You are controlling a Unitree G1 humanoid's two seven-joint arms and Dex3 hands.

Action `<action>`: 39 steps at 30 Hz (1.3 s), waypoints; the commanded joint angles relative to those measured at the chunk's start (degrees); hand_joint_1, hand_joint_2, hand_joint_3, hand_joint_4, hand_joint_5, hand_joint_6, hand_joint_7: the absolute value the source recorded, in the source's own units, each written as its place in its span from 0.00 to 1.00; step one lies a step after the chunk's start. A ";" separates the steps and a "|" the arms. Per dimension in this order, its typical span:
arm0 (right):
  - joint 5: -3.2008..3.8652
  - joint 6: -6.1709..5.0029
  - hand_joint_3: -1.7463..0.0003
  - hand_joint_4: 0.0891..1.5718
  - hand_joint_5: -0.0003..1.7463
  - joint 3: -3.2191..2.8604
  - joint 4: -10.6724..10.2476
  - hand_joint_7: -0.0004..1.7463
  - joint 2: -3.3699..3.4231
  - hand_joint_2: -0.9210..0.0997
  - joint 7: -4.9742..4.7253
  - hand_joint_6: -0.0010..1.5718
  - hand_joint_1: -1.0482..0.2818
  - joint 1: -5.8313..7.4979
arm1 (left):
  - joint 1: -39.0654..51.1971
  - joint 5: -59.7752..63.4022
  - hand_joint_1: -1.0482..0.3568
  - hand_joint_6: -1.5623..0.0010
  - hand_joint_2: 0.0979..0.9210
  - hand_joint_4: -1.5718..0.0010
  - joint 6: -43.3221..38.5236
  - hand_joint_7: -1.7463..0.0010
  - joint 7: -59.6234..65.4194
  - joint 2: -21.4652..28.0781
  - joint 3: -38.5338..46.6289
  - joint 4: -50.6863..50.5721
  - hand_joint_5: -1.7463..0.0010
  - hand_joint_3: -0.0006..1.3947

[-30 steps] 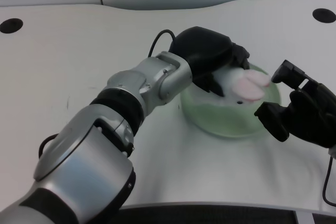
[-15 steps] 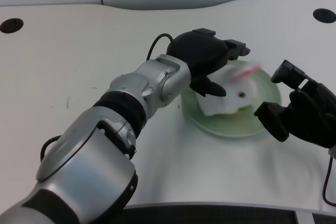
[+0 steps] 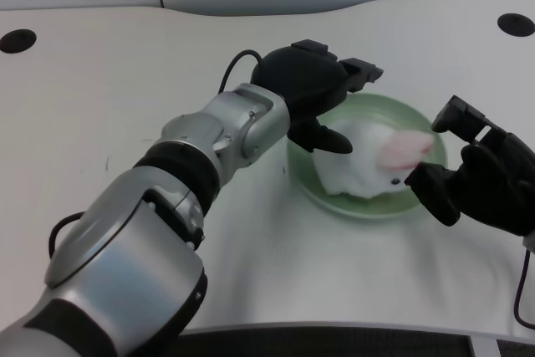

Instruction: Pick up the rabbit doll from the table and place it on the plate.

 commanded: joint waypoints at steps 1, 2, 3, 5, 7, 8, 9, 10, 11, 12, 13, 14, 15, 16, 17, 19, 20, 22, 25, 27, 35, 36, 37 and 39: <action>0.65 -0.34 0.97 0.65 1.00 -0.17 -0.27 1.00 -0.66 0.00 0.08 0.52 0.34 0.22 | -0.89 -0.75 0.19 0.87 1.00 0.96 -1.40 0.96 0.48 2.40 0.92 -0.42 0.81 0.30; 0.65 -0.31 0.97 0.65 1.00 -0.18 -0.28 1.00 -0.67 0.00 0.06 0.52 0.34 0.22 | -0.88 -1.02 0.19 0.87 1.00 0.95 -1.74 0.96 0.45 2.88 1.23 -0.46 0.81 0.30; 0.65 -0.38 0.97 0.65 1.00 -0.20 -0.35 1.00 -0.66 0.00 -0.17 0.52 0.34 0.27 | -0.85 -1.24 0.20 0.87 1.00 0.95 -2.22 0.96 0.60 3.62 1.56 -0.53 0.81 0.30; 0.62 -0.38 0.97 0.65 1.00 -0.19 -0.44 1.00 -0.68 0.01 -0.45 0.52 0.34 0.32 | -0.73 -2.15 0.19 0.86 1.00 0.94 -3.17 0.97 0.05 5.08 2.62 -0.63 0.81 0.30; 0.58 -0.25 0.98 0.65 1.00 -0.15 -0.46 1.00 -0.75 0.00 -0.52 0.52 0.34 0.30 | -0.67 -3.18 0.19 0.86 1.00 0.95 -3.95 0.97 -1.29 6.56 3.89 -0.69 0.81 0.30; 0.58 -0.22 0.98 0.65 1.00 -0.14 -0.46 1.00 -0.77 0.00 -0.53 0.52 0.34 0.30 | -0.66 -3.44 0.18 0.86 1.00 0.95 -4.13 0.97 -1.64 6.87 4.15 -0.71 0.81 0.31; 0.47 -0.10 0.98 0.65 1.00 -0.06 -0.40 1.00 -0.80 0.00 -0.70 0.52 0.34 0.29 | -0.49 -4.20 0.18 0.86 1.00 0.95 -4.82 0.97 -2.57 7.98 4.89 -0.78 0.82 0.31; 0.40 -0.01 0.97 0.65 1.00 0.00 -0.36 1.00 -0.83 0.00 -0.84 0.52 0.34 0.28 | -0.35 -4.74 0.18 0.86 1.00 0.95 -5.34 0.97 -3.26 8.78 5.49 -0.85 0.82 0.31; 0.35 0.06 0.97 0.65 1.00 0.05 -0.33 1.00 -0.85 0.00 -0.93 0.52 0.34 0.28 | -0.26 -5.13 0.17 0.86 1.00 0.94 -5.71 0.98 -3.78 9.32 5.91 -0.92 0.82 0.32; 0.36 0.08 0.97 0.65 1.00 0.05 -0.32 1.00 -0.87 0.00 -0.95 0.52 0.34 0.29 | 0.20 -6.44 0.17 0.86 1.00 0.94 -6.36 0.98 -4.85 10.27 7.14 -1.01 0.82 0.32; 0.39 0.17 0.97 0.65 1.00 0.03 -0.30 1.00 -0.88 0.00 -0.94 0.52 0.35 0.29 | 0.66 -7.64 0.17 0.87 1.00 0.93 -6.99 0.98 -5.73 10.92 8.26 -1.09 0.82 0.32; 0.42 0.23 0.97 0.65 1.00 0.02 -0.29 1.00 -0.89 0.00 -0.94 0.52 0.35 0.28 | 0.99 -8.51 0.17 0.88 1.00 0.93 -7.44 0.99 -6.42 11.38 9.06 -1.17 0.83 0.32; 0.48 0.31 0.97 0.65 1.00 -0.04 -0.17 1.00 -0.89 0.00 -0.79 0.52 0.35 0.22 | 1.68 -10.68 0.17 0.88 1.00 0.92 -8.03 0.99 -8.08 11.92 11.00 -1.27 0.83 0.33; 0.52 0.36 0.97 0.65 1.00 -0.08 -0.07 1.00 -0.88 0.00 -0.68 0.52 0.35 0.18 | 2.11 -12.08 0.17 0.88 1.00 0.90 -8.36 0.99 -9.27 12.18 12.29 -1.36 0.83 0.32; 0.55 0.38 0.97 0.65 1.00 -0.10 -0.02 1.00 -0.88 0.00 -0.60 0.52 0.35 0.15 | 2.39 -13.02 0.16 0.88 1.00 0.89 -8.55 0.99 -10.13 12.34 13.16 -1.44 0.83 0.32; 0.21 0.01 0.97 0.65 1.00 0.11 -0.07 1.00 -0.93 0.00 -1.23 0.52 0.34 0.17 | 3.84 -16.88 0.17 0.88 1.00 0.88 -9.92 0.99 -12.99 12.87 16.65 -1.84 0.83 0.32; 0.11 -0.09 0.97 0.65 1.00 0.18 -0.10 1.00 -0.94 0.00 -1.43 0.52 0.34 0.18 | 4.25 -17.94 0.18 0.88 1.00 0.88 -10.29 0.99 -13.89 13.01 17.64 -2.01 0.84 0.32; 0.06 -0.15 0.97 0.65 1.00 0.22 -0.12 1.00 -0.95 0.00 -1.55 0.52 0.34 0.19 | 4.53 -18.69 0.18 0.88 1.00 0.88 -10.50 0.99 -14.79 13.10 18.37 -2.24 0.84 0.32; 0.30 0.00 0.97 0.65 1.00 0.04 -0.12 1.00 -0.93 0.00 -1.63 0.52 0.34 0.25 | 8.58 -29.10 0.18 0.85 1.00 0.85 -13.59 0.98 -22.37 13.64 27.38 -2.98 0.84 0.33; 0.26 -0.05 0.97 0.65 1.00 0.05 -0.06 1.00 -1.00 0.00 -1.65 0.51 0.35 0.28 | 10.39 -33.55 0.18 0.84 1.00 0.83 -14.49 0.98 -26.64 13.79 31.23 -3.34 0.84 0.33; -0.06 -0.46 0.95 0.65 1.00 0.23 0.01 1.00 -1.37 0.00 -2.10 0.51 0.35 0.32 | 18.11 -45.28 0.18 0.81 1.00 0.76 -12.53 0.98 -39.36 15.65 41.72 -4.75 0.87 0.35; -0.06 -0.47 0.95 0.65 1.00 0.24 0.01 1.00 -1.37 0.00 -2.12 0.51 0.35 0.34 | 18.83 -46.02 0.18 0.80 1.00 0.75 -12.08 0.98 -40.26 15.75 42.32 -4.88 0.87 0.35; -0.04 -0.48 0.95 0.65 1.00 0.24 0.01 1.00 -1.37 0.00 -2.12 0.51 0.35 0.34 | 19.24 -46.46 0.18 0.80 1.00 0.74 -11.78 0.98 -40.89 15.79 42.74 -5.05 0.87 0.35; -0.03 -0.51 0.94 0.65 1.00 0.27 0.01 1.00 -1.38 0.00 -2.13 0.51 0.35 0.35 | 19.51 -46.71 0.18 0.79 1.00 0.74 -11.43 0.98 -41.55 15.78 43.17 -5.40 0.88 0.35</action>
